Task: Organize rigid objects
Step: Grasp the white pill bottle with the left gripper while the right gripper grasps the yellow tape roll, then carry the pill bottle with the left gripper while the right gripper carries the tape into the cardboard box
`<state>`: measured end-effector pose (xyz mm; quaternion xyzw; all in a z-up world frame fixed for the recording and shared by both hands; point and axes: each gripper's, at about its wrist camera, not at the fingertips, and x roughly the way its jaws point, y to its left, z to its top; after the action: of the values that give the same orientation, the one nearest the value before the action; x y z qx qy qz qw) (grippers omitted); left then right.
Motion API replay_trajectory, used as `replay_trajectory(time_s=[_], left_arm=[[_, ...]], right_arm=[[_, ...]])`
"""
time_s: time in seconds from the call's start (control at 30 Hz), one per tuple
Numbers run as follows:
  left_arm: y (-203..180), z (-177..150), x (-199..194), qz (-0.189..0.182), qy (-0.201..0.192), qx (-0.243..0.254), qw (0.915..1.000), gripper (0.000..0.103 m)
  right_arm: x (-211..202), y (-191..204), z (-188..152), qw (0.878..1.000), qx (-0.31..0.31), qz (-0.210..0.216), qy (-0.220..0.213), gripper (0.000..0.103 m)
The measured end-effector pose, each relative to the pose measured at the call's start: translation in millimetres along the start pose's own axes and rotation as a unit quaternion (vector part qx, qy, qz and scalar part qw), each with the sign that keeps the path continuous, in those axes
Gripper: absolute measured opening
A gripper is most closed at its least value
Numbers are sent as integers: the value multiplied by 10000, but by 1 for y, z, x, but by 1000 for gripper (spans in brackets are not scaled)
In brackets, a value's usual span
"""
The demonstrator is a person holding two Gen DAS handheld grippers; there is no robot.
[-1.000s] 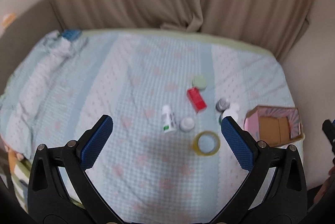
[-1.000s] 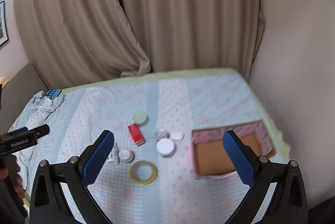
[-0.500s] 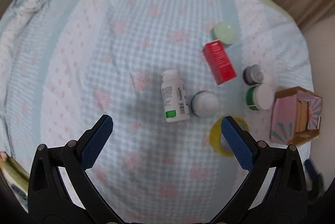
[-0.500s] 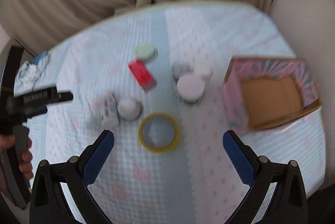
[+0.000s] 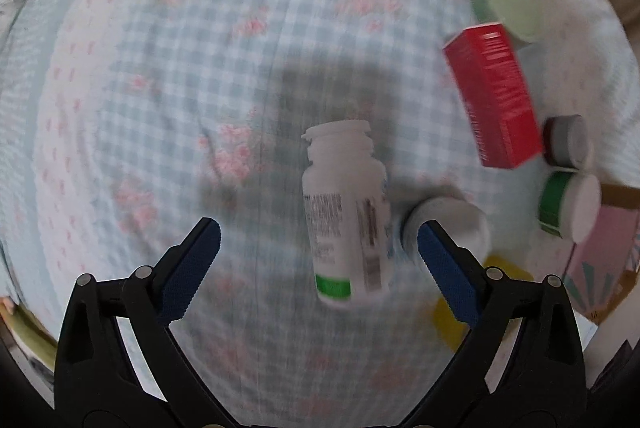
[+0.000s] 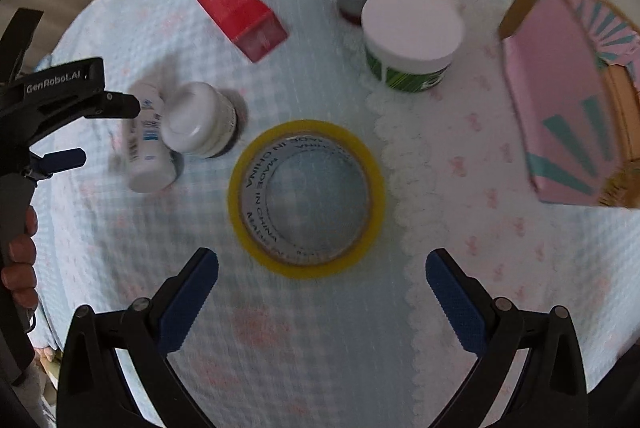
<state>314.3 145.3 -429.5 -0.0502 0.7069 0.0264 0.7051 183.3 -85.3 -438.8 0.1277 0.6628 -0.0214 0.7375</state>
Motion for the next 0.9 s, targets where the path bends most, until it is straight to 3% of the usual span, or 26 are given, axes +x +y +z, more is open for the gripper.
replay_trajectory(time_s=[0.13, 0.5, 0.53, 0.73, 0.9], left_arm=[[-3, 7, 25, 69, 221, 78, 9997, 92], [-25, 6, 57, -33, 390, 385, 9985, 53], [-29, 7, 60, -42, 385, 423, 9984, 51], [-36, 14, 61, -100, 340, 491, 9982, 50], [-18, 9, 43, -158, 212, 424, 9988, 50]], right_arm=[[22, 4, 8, 9998, 28, -17, 171, 103], [57, 21, 26, 9972, -237, -398, 585, 103], [58, 22, 26, 9968, -271, -443, 610, 97], [60, 25, 29, 9954, -338, -558, 704, 96], [61, 34, 35, 9954, -330, -546, 719, 96]])
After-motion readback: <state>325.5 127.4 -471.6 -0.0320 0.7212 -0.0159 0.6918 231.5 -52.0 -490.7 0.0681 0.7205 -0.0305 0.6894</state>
